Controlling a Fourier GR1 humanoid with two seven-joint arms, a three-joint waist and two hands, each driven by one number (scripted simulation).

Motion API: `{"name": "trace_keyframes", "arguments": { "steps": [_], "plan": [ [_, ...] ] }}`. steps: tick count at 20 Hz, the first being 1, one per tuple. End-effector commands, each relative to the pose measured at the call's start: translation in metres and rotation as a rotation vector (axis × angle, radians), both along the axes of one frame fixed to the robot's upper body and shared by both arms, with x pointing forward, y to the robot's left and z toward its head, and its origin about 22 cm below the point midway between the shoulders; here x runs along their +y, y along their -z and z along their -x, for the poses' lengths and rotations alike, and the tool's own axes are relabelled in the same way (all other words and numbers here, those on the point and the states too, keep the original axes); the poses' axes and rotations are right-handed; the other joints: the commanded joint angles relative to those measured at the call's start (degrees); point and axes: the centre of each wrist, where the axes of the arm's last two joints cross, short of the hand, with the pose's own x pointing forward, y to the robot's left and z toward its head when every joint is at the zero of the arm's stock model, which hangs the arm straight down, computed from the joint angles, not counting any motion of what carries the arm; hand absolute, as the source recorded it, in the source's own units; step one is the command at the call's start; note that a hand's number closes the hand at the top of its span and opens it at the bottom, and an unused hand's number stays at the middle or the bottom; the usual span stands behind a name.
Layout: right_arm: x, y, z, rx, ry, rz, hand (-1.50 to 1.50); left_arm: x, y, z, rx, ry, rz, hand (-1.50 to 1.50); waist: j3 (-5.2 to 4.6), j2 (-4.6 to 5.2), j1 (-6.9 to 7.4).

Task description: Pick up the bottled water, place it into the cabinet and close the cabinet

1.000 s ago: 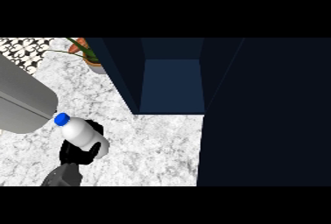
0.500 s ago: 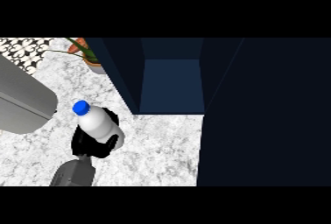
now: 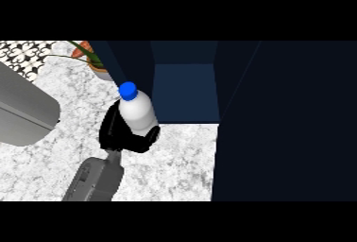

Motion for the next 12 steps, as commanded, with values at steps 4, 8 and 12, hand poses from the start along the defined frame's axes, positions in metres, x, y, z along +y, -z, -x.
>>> {"name": "trace_keyframes", "arguments": {
  "steps": [4,8,12],
  "plan": [
    [-0.006,-0.015,-0.009,-0.004,-0.010,0.010,-1.50,-0.047,-0.045,-0.035,-0.015,-0.016,-0.072,1.50,-0.02,0.16,-0.32],
    [-0.009,0.007,-0.004,0.013,0.002,0.001,-1.50,-0.057,-0.041,-0.032,-0.074,-0.055,-0.181,1.50,0.00,0.12,-0.57],
    [-0.007,0.002,-0.017,0.002,-0.005,-0.022,-1.50,-0.072,-0.065,-0.062,-0.107,-0.103,-0.252,1.50,0.00,0.45,-1.31]
  ]
}}
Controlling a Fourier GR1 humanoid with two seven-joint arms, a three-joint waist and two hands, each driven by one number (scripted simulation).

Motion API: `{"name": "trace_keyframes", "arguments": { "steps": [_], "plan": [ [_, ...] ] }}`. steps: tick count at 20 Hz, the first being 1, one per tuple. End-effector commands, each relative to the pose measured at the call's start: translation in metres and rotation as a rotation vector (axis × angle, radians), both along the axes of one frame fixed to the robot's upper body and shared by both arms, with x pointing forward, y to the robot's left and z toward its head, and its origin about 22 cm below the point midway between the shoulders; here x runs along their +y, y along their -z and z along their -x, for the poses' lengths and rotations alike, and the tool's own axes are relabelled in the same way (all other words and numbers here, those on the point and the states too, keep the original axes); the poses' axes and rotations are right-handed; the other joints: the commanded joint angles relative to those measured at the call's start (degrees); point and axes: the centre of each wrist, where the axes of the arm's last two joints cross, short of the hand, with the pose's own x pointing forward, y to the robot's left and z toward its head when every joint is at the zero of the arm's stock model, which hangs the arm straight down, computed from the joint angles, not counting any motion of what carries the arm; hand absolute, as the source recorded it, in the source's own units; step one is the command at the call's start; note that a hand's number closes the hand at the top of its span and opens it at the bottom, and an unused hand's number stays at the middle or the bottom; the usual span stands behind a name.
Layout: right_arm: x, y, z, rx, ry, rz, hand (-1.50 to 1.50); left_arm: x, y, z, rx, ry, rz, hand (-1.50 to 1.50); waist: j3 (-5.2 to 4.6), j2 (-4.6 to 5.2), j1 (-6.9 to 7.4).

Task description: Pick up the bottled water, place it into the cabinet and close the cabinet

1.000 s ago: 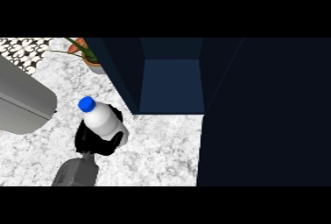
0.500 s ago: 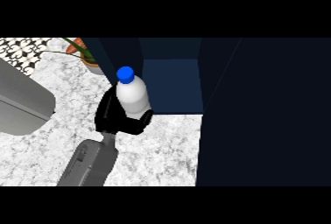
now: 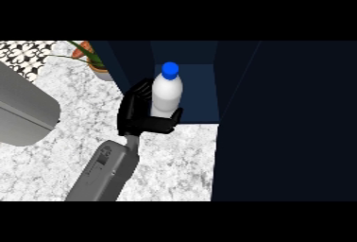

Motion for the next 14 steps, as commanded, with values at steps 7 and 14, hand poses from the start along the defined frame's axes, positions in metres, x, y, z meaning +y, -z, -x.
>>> {"name": "trace_keyframes", "arguments": {
  "steps": [7,14],
  "plan": [
    [0.001,0.004,0.010,0.009,-0.034,0.000,-1.50,-0.039,-0.049,-0.046,-0.091,-0.080,-0.161,1.50,0.16,0.84,-2.90],
    [0.008,-0.002,-0.006,-0.010,-0.063,-0.010,-1.50,-0.039,-0.056,-0.056,-0.058,-0.175,-0.269,1.50,0.16,1.38,-3.76]
  ]
}}
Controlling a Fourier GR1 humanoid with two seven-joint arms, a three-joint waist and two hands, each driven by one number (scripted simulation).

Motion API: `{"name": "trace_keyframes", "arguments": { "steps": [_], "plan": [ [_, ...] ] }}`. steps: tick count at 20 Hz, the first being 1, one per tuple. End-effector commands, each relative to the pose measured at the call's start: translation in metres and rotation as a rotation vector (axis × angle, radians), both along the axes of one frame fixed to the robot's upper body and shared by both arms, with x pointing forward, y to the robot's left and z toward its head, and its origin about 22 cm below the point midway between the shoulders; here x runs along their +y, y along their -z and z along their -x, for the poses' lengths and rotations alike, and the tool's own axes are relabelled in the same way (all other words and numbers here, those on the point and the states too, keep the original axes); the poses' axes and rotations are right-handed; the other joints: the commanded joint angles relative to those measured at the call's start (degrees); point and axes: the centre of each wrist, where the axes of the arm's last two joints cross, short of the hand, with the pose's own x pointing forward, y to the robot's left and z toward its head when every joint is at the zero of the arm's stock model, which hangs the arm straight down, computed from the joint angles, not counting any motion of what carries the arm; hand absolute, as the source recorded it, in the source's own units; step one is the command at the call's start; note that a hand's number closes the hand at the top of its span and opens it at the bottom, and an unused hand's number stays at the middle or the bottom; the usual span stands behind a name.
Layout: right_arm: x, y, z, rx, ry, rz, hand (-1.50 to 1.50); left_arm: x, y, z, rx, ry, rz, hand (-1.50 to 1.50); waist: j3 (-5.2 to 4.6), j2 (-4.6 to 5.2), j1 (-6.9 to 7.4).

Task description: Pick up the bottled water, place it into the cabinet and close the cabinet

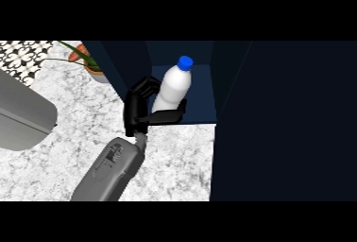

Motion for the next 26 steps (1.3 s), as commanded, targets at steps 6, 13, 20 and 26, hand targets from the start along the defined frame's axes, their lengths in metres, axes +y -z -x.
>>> {"name": "trace_keyframes", "arguments": {
  "steps": [6,13,20,26],
  "plan": [
    [0.003,0.008,0.006,0.006,-0.035,-0.003,-1.50,0.006,-0.045,-0.056,-0.040,0.024,-0.154,1.50,-0.17,1.86,-3.70],
    [0.000,0.000,0.002,-0.001,-0.026,0.002,-1.50,0.005,-0.022,-0.080,-0.034,-0.015,-0.327,1.50,-0.24,2.24,-3.34],
    [0.006,0.013,0.003,0.002,-0.033,-0.005,-1.50,0.010,-0.011,-0.096,-0.029,-0.096,-0.485,1.50,-0.21,2.41,-3.34],
    [-0.006,0.012,0.002,0.001,-0.019,-0.004,-1.50,0.025,-0.008,-0.102,0.000,-0.128,-0.490,-1.50,-0.21,2.32,-2.70]
  ]
}}
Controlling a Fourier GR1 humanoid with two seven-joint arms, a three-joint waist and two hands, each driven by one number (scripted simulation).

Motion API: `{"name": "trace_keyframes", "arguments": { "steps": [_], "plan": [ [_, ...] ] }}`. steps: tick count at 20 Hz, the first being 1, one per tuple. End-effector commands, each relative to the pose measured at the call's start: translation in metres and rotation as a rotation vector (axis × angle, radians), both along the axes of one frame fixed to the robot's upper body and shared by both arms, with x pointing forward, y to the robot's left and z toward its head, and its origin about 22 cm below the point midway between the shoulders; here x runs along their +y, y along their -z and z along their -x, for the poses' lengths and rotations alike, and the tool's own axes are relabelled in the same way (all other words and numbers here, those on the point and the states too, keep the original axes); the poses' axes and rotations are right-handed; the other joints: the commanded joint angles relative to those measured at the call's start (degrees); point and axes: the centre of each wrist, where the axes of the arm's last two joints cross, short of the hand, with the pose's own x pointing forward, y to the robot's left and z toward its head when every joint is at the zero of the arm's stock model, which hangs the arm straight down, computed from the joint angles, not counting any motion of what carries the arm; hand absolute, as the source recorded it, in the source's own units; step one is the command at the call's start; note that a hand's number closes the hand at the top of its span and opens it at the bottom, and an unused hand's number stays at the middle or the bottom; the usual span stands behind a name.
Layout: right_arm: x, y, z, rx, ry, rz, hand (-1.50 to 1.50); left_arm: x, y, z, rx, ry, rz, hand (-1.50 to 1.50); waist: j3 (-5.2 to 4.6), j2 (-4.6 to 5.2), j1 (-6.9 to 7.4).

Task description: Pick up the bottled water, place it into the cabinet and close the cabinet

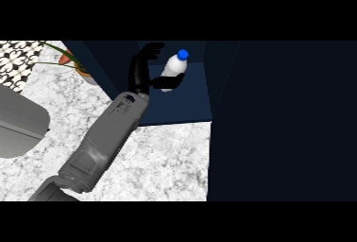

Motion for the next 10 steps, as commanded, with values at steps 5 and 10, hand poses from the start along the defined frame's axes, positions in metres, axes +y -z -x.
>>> {"name": "trace_keyframes", "arguments": {
  "steps": [5,10],
  "plan": [
    [0.013,-0.003,-0.006,-0.018,0.011,0.001,-1.50,0.023,0.004,-0.010,0.035,-0.063,-0.054,-1.50,-0.62,1.72,-0.40],
    [0.003,0.011,-0.003,0.007,-0.010,0.024,-1.50,0.032,0.007,-0.011,0.016,-0.080,-0.057,-1.50,-0.59,1.72,-0.29]
  ]
}}
